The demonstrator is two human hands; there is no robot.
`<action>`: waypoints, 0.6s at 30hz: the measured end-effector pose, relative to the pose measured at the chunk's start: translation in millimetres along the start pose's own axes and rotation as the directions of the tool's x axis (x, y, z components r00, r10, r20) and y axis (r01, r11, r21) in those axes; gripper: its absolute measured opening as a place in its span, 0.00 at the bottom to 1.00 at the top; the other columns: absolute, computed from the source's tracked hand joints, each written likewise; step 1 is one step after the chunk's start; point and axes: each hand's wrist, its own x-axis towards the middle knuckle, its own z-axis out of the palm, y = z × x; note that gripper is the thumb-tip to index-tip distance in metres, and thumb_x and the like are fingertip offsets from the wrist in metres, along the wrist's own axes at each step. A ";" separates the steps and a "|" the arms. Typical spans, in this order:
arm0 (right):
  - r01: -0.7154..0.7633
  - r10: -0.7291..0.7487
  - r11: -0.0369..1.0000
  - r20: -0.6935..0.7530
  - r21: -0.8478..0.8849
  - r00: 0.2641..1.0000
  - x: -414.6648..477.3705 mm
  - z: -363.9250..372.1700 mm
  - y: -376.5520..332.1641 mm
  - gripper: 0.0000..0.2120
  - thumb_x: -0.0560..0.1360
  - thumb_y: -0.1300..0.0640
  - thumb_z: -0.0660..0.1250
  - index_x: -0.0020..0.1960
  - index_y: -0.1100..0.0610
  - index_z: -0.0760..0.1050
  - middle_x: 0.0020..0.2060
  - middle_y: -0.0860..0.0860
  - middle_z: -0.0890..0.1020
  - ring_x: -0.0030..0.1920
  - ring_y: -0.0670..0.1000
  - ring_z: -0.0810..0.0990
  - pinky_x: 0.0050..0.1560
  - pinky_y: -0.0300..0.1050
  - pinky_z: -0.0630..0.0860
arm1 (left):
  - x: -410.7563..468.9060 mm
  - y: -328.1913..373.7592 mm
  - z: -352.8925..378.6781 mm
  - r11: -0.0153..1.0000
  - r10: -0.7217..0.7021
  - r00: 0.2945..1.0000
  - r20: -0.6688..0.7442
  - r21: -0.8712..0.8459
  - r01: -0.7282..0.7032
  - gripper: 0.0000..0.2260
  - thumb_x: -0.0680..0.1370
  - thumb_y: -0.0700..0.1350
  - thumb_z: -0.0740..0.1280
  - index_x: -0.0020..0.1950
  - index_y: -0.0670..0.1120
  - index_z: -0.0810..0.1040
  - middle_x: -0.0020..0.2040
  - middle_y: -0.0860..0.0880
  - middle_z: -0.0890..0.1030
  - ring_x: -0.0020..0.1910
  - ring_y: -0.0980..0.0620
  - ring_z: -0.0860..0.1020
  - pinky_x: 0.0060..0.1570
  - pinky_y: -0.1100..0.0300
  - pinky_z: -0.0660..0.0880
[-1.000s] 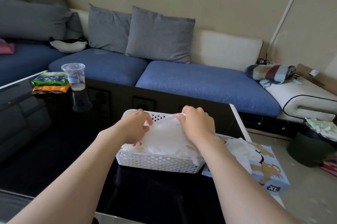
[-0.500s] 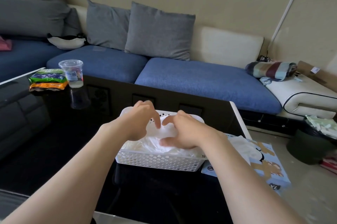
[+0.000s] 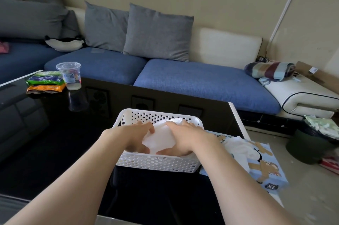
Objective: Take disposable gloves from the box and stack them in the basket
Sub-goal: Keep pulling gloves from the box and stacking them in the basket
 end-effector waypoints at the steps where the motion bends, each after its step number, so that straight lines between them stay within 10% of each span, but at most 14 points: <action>1: -0.008 0.008 1.000 0.012 0.013 1.000 -2.6 -2.4 2.3 0.53 0.68 0.25 0.74 0.84 0.41 0.53 0.75 0.53 0.69 0.71 0.58 0.69 0.64 0.57 0.71 | -0.4 0.1 -0.5 1.000 -0.011 1.000 0.013 0.011 0.011 0.32 0.78 0.57 0.73 0.76 0.64 0.59 0.65 0.55 0.68 0.57 0.46 0.77 0.66 0.43 0.74; 5: -0.085 0.087 0.990 0.014 -0.115 0.996 -5.4 -7.6 8.1 0.53 0.68 0.23 0.72 0.84 0.43 0.55 0.75 0.54 0.68 0.75 0.60 0.62 0.75 0.60 0.60 | -1.3 1.7 -1.2 0.996 -0.063 0.997 0.049 0.059 0.060 0.39 0.78 0.58 0.72 0.79 0.71 0.49 0.83 0.49 0.53 0.69 0.40 0.75 0.71 0.40 0.71; 11: -0.087 0.089 0.992 0.021 -0.095 0.996 12.8 10.9 11.7 0.47 0.72 0.30 0.72 0.83 0.41 0.55 0.72 0.57 0.70 0.75 0.63 0.60 0.74 0.64 0.52 | 2.5 3.4 -1.0 0.996 -0.085 0.989 0.124 -0.019 0.088 0.47 0.69 0.64 0.71 0.78 0.77 0.43 0.86 0.53 0.39 0.84 0.37 0.48 0.79 0.33 0.56; 15: -0.061 0.061 0.998 -0.006 -0.006 0.998 3.0 8.9 14.7 0.52 0.63 0.16 0.66 0.79 0.41 0.62 0.71 0.55 0.72 0.76 0.63 0.59 0.73 0.64 0.53 | 0.8 17.1 -5.1 0.998 -0.055 0.998 0.013 -0.006 0.055 0.40 0.77 0.45 0.70 0.80 0.70 0.53 0.78 0.47 0.59 0.69 0.40 0.71 0.66 0.46 0.74; 18: -0.033 0.034 0.999 -0.101 0.011 0.994 -9.8 2.5 17.8 0.47 0.64 0.14 0.61 0.73 0.43 0.68 0.65 0.53 0.75 0.68 0.60 0.64 0.67 0.60 0.60 | -1.3 30.2 -8.0 1.000 -0.008 0.984 -0.180 -0.017 0.005 0.28 0.78 0.36 0.60 0.74 0.60 0.64 0.62 0.49 0.65 0.61 0.46 0.67 0.56 0.51 0.72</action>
